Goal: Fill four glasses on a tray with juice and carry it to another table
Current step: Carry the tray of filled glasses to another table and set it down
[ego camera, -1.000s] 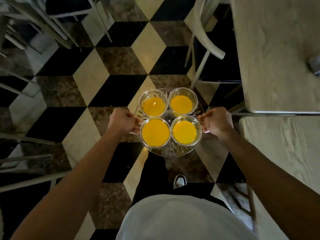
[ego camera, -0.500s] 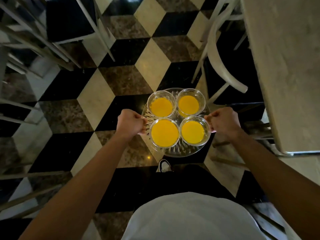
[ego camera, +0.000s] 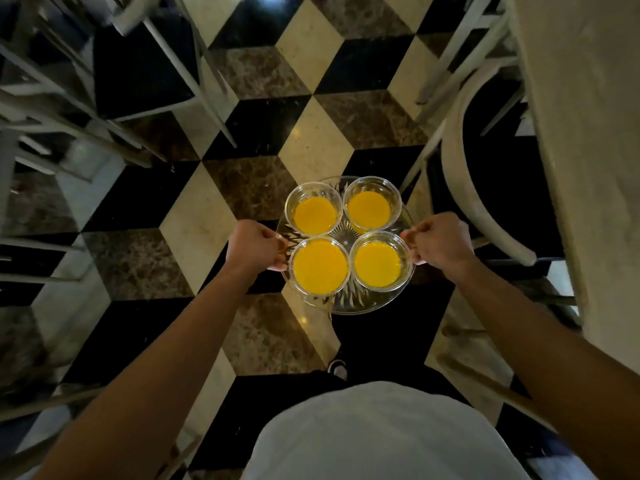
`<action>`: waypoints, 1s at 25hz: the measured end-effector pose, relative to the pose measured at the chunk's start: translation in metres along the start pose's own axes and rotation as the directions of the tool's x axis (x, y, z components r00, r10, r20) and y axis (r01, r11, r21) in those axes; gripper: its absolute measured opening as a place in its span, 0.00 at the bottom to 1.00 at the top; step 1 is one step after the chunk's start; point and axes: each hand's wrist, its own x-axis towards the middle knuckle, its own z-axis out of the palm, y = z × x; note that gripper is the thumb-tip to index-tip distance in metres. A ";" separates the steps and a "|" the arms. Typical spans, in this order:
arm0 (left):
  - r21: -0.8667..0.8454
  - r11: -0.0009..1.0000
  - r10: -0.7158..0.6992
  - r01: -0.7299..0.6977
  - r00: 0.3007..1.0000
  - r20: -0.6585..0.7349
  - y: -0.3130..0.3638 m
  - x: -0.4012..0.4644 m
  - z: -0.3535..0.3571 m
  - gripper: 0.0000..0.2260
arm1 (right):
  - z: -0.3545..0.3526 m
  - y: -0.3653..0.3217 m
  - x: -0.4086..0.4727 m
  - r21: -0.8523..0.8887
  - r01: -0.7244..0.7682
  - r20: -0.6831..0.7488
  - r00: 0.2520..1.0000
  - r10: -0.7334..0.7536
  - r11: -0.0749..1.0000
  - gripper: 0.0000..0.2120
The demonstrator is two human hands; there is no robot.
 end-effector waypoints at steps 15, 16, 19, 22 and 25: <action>0.038 0.999 -0.014 0.015 1.000 -0.003 0.190 0.197 -0.034 0.04 | -0.044 -0.170 0.201 0.036 -0.019 -0.005 1.000 0.019 0.999 0.07; 0.041 0.999 -0.005 0.005 1.000 0.005 0.201 0.209 -0.034 0.04 | -0.046 -0.177 0.213 0.044 -0.026 -0.007 1.000 0.026 0.999 0.07; 0.060 0.998 0.026 -0.028 0.999 0.031 0.242 0.254 -0.035 0.05 | -0.054 -0.207 0.253 0.096 -0.059 -0.022 0.998 0.061 0.994 0.06; 0.074 0.995 0.060 -0.065 0.996 0.063 0.287 0.301 -0.039 0.04 | -0.062 -0.240 0.291 0.085 -0.065 -0.053 0.996 0.070 0.994 0.07; 0.073 0.996 0.054 -0.060 0.994 0.093 0.327 0.343 -0.045 0.04 | -0.066 -0.265 0.328 0.053 -0.089 -0.117 0.989 0.094 0.995 0.08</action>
